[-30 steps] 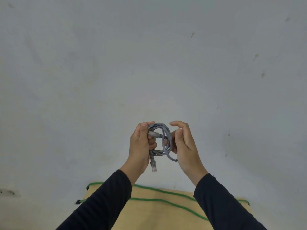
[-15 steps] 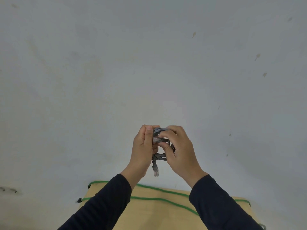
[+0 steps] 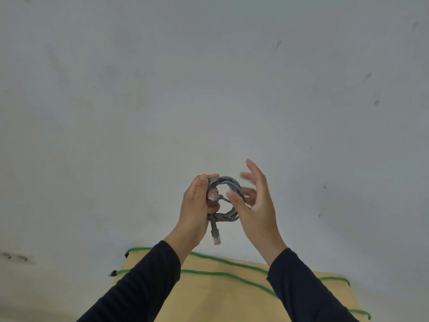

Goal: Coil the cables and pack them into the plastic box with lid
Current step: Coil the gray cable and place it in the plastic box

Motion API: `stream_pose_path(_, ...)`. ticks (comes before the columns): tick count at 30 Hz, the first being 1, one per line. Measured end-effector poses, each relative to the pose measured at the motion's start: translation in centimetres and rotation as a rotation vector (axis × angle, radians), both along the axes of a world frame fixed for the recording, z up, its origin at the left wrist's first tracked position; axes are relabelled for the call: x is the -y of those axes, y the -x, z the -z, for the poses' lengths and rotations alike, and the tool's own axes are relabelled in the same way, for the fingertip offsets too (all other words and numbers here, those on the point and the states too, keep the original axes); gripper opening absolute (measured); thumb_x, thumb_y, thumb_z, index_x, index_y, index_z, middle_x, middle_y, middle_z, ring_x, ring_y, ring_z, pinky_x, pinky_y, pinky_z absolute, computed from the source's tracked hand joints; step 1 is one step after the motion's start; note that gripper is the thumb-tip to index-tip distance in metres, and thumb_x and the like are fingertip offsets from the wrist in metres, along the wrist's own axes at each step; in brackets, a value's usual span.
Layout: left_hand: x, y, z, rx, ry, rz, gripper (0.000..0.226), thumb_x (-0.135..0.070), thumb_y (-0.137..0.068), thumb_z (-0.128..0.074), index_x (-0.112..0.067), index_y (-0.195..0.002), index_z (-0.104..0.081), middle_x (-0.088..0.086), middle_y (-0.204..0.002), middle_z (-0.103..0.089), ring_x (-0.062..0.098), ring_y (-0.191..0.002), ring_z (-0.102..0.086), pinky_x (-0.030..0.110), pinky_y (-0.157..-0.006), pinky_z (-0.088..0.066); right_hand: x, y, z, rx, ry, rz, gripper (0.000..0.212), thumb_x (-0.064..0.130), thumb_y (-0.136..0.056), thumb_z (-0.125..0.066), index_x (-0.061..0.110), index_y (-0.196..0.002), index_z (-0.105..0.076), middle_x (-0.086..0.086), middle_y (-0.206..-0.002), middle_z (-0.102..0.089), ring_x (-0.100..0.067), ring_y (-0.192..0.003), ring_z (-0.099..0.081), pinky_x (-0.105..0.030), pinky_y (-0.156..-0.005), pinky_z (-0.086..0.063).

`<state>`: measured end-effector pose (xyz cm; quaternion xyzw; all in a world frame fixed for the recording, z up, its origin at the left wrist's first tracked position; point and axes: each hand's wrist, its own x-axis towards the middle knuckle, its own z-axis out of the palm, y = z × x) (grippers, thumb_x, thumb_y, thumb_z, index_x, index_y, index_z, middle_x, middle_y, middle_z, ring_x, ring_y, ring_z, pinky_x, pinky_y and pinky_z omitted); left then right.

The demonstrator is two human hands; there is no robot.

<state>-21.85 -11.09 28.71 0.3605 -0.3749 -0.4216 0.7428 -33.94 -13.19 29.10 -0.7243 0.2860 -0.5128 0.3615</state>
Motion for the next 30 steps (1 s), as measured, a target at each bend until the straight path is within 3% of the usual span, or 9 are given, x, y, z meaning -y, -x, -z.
stream_pose_path(2,-0.3,-0.2,0.4,-0.028,-0.017,0.007,0.033,-0.026,-0.1,-0.034,-0.011,-0.091,-0.062,-0.007,-0.051,-0.039,0.005,-0.042,-0.032,0.014,-0.04,-0.029,0.1,0.1,0.2,-0.065,-0.069,-0.085,0.033,0.027,-0.094,-0.05,0.04,-0.123,-0.047,0.008,-0.107,-0.063,-0.009,-0.09,-0.065,-0.026,-0.075,-0.051)
stream_pose_path(4,-0.6,-0.4,0.7,-0.041,-0.044,0.01,0.032,-0.027,-0.1,-0.034,-0.012,-0.09,-0.062,-0.005,-0.053,-0.038,0.005,-0.042,-0.034,0.015,-0.04,-0.03,-0.1,0.0,0.5,-0.13,-0.053,-0.096,0.025,0.025,-0.097,-0.043,0.031,-0.118,-0.054,0.005,-0.085,-0.067,-0.007,-0.077,-0.064,-0.022,-0.069,-0.048)
stream_pose_path(7,-1.1,-0.7,0.9,-0.063,-0.063,0.028,0.032,-0.029,-0.1,-0.033,-0.011,-0.094,-0.059,-0.007,-0.052,-0.034,0.006,-0.043,-0.029,0.016,-0.041,-0.03,-0.7,-0.9,0.8,-0.065,-0.074,-0.085,0.025,0.019,-0.096,-0.044,0.026,-0.117,-0.056,0.005,-0.063,-0.057,-0.009,-0.061,-0.055,-0.017,-0.062,-0.047)
stream_pose_path(13,-2.0,-1.2,1.9,0.1,-0.1,-0.065,0.035,-0.031,-0.101,-0.027,-0.013,-0.098,-0.056,-0.007,-0.055,-0.043,0.009,-0.047,-0.032,0.022,-0.048,-0.031,-1.3,-2.7,1.2,-0.008,-0.125,-0.07,0.024,0.017,-0.096,-0.044,0.026,-0.113,-0.059,0.012,-0.047,-0.048,-0.009,-0.048,-0.044,-0.017,-0.051,-0.043)
stream_pose_path(17,-2.6,-1.8,2.3,0.2,-0.108,-0.119,0.034,-0.03,-0.101,-0.026,-0.013,-0.094,-0.054,-0.01,-0.054,-0.054,0.007,-0.044,-0.038,0.017,-0.044,-0.036,-1.9,-3.4,1.6,0.045,-0.184,-0.092,0.024,0.015,-0.097,-0.043,0.025,-0.109,-0.061,0.012,-0.048,-0.04,-0.011,-0.047,-0.035,-0.019,-0.047,-0.036)
stream_pose_path(21,-3.1,-2.6,2.3,0.257,-0.087,-0.153,0.034,-0.027,-0.101,-0.026,-0.01,-0.093,-0.054,-0.004,-0.061,-0.051,0.008,-0.044,-0.039,0.019,-0.045,-0.037,-2.4,-4.3,1.7,0.088,-0.204,-0.119,0.026,0.01,-0.097,-0.042,0.024,-0.108,-0.061,0.012,-0.049,-0.036,-0.012,-0.047,-0.031,-0.022,-0.047,-0.032)
stream_pose_path(26,-3.8,-4.0,2.8,0.226,-0.179,-0.093,0.043,-0.034,-0.101,-0.025,-0.014,-0.08,-0.058,-0.013,-0.044,-0.049,0.006,-0.04,-0.038,0.016,-0.042,-0.034,-3.1,-5.3,2.3,0.015,-0.181,-0.108,0.026,0.015,-0.097,-0.042,0.028,-0.113,-0.058,0.01,-0.052,-0.041,-0.011,-0.049,-0.037,-0.019,-0.049,-0.037)
stream_pose_path(30,-4.0,-5.2,3.0,0.231,-0.188,-0.088,0.045,-0.034,-0.1,-0.027,-0.018,-0.07,-0.057,-0.01,-0.051,-0.046,0.008,-0.042,-0.036,0.018,-0.044,-0.032,-3.8,-6.1,3.3,-0.121,0.03,-0.001,0.033,0.02,-0.096,-0.045,0.038,-0.123,-0.049,0.006,-0.088,-0.056,-0.005,-0.075,-0.054,-0.012,-0.069,-0.044)
